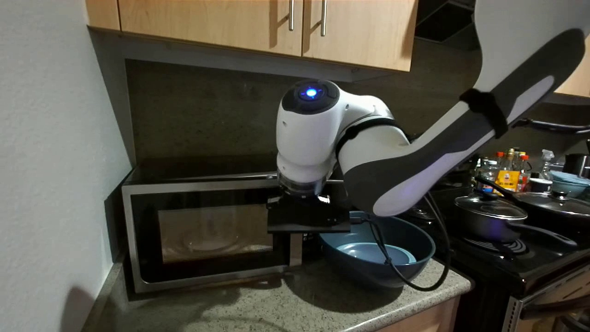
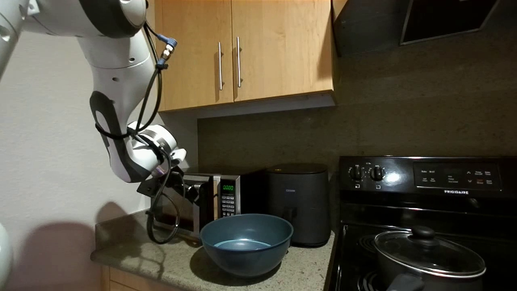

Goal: Close the microwave door, then open it

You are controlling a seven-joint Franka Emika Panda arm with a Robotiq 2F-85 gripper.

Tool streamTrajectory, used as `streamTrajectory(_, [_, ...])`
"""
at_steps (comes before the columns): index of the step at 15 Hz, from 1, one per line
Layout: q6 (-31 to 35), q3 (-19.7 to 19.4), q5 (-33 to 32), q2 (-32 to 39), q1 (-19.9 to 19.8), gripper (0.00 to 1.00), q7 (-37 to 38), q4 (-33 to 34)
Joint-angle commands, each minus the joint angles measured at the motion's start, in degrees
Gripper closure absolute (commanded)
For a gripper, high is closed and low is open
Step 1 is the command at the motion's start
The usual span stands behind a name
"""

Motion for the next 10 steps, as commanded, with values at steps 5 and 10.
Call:
streamTrajectory(5, [-3.57, 1.2, 8.16, -4.99, 3.57, 0.68, 0.15, -5.08])
streamTrajectory(10, [-5.1, 0.95, 10.02, -4.79, 3.96, 0.42, 2.19, -4.5])
